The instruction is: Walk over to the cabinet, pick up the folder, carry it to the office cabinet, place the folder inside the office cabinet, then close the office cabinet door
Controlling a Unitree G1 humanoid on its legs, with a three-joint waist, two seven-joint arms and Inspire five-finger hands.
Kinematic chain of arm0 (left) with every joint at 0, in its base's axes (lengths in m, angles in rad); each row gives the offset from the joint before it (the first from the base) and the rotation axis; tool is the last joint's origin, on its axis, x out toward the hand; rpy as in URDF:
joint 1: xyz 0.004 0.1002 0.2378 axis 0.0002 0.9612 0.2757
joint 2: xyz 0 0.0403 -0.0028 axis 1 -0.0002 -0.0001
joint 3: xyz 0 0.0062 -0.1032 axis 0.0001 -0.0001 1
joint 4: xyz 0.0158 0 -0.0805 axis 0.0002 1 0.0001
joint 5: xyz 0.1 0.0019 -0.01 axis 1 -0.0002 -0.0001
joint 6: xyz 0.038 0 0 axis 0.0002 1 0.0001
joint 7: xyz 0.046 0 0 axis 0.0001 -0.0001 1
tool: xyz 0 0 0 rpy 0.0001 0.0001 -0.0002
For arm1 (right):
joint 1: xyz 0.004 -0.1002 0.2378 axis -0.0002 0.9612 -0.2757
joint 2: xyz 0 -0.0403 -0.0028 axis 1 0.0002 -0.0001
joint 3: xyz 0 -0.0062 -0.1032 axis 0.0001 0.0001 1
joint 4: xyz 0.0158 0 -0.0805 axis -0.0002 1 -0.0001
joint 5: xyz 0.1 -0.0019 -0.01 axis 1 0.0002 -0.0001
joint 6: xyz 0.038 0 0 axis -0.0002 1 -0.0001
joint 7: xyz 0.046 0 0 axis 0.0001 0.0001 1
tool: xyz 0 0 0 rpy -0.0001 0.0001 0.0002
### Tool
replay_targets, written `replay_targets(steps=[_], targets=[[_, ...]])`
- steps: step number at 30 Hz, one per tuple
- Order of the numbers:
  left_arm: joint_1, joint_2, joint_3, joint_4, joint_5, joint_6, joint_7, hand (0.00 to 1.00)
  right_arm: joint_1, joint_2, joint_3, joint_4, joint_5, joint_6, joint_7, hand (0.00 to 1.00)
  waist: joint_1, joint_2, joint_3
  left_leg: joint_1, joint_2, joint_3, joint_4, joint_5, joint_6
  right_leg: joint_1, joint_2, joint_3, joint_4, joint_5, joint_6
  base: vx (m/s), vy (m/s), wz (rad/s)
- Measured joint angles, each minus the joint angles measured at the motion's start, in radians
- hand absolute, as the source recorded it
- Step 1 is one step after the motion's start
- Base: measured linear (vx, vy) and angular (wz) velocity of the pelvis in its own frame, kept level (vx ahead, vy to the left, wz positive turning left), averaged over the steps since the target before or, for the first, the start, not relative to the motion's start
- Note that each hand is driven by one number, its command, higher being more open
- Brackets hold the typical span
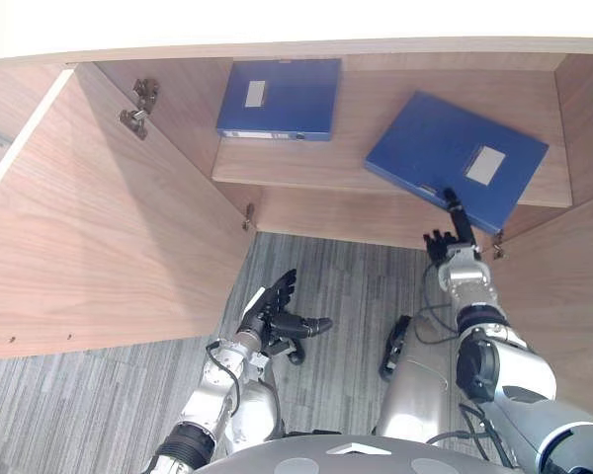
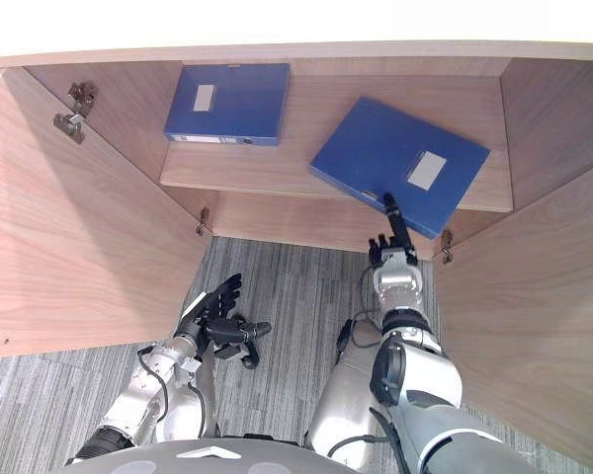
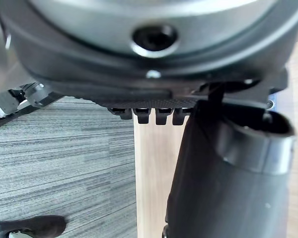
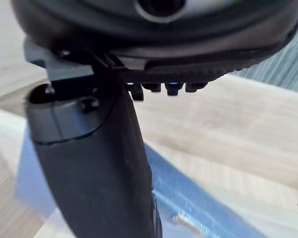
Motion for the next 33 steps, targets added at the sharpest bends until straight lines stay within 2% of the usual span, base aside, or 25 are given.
replay_targets(steps=[10, 20, 33], targets=[[-0.004, -0.003, 0.027, 0.0, -0.001, 0.0, 0.002, 1.0, 0.004, 0.009, 0.021, -0.071, -0.004, -0.004, -0.004, 1.0, 0.003, -0.005, 0.003, -0.007, 0.001, 0.002, 0.004, -0.003, 0.002, -0.006, 0.0, 0.003, 0.0, 0.001, 0.001, 0.0, 0.0, 0.0], [0.023, -0.003, 0.034, -0.054, -0.041, 0.0, 0.021, 1.0, 0.01, -0.005, 0.129, -0.28, -0.076, -0.014, -0.017, 1.0, -0.001, -0.01, 0.006, -0.025, 0.003, 0.001, 0.01, -0.002, 0.005, -0.029, -0.001, 0.005, 0.012, 0.002, -0.001, 0.0, 0.0, 0.0], [0.044, -0.003, 0.041, -0.085, -0.041, -0.001, 0.019, 1.0, 0.158, -0.004, 0.176, -0.448, -0.115, -0.027, 0.008, 1.0, -0.004, -0.019, 0.016, -0.015, 0.002, 0.002, 0.011, 0.0, 0.004, -0.023, -0.004, 0.007, 0.021, -0.001, -0.006, 0.0, 0.0, 0.0]])
